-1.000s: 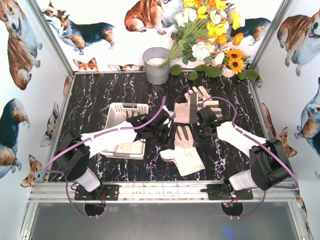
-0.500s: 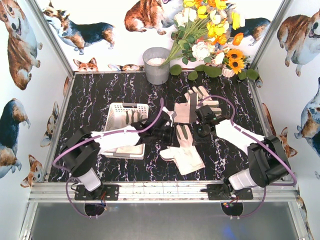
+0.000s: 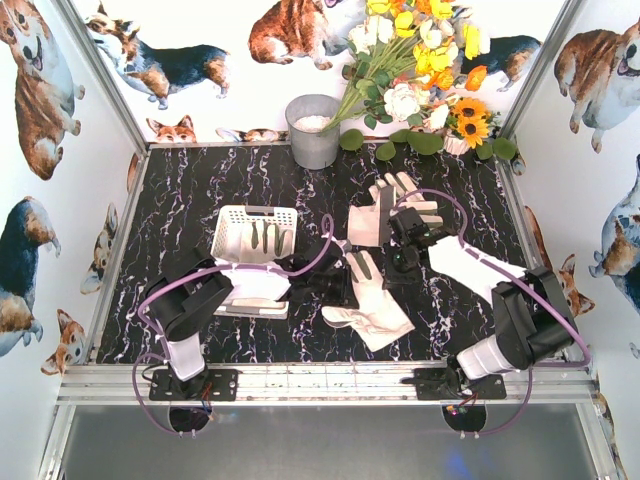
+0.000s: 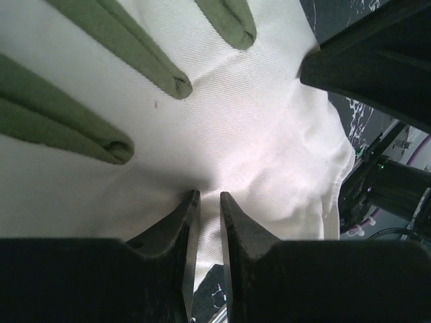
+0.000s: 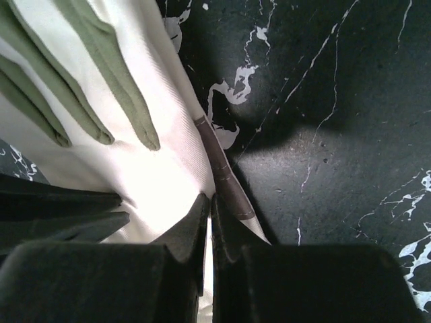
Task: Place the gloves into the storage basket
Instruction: Pair the glove with the glove.
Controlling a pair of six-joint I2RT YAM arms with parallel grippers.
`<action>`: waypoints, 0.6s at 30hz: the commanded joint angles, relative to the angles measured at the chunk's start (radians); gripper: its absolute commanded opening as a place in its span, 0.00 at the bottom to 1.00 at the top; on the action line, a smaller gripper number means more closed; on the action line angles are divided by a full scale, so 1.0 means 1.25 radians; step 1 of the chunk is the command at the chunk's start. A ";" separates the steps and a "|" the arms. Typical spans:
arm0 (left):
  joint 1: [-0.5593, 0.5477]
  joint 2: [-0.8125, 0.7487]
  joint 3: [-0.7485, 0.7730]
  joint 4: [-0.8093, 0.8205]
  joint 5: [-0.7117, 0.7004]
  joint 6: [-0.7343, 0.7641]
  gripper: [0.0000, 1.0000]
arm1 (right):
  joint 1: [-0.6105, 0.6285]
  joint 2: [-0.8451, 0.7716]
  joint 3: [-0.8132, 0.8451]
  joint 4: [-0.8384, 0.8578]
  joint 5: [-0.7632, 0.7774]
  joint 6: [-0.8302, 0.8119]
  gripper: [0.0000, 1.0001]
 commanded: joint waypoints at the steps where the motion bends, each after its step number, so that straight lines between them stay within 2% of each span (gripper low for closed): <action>1: -0.017 0.015 -0.030 -0.049 -0.017 0.023 0.14 | -0.001 0.019 0.047 0.038 0.019 -0.015 0.00; 5: -0.017 -0.009 -0.028 -0.054 -0.028 0.024 0.16 | -0.001 0.009 0.065 0.011 0.029 -0.036 0.02; 7: -0.018 -0.029 -0.015 -0.058 -0.037 0.030 0.18 | -0.001 -0.016 0.080 -0.019 0.035 -0.045 0.20; 11: -0.019 -0.059 0.019 -0.077 -0.050 0.038 0.23 | -0.001 -0.083 0.093 -0.083 0.033 -0.054 0.40; 14: -0.019 -0.090 0.043 -0.090 -0.059 0.030 0.25 | -0.001 -0.127 0.093 -0.143 -0.005 -0.043 0.43; 18: -0.020 -0.139 0.054 -0.108 -0.084 0.026 0.25 | -0.001 -0.186 0.030 -0.160 -0.131 0.014 0.37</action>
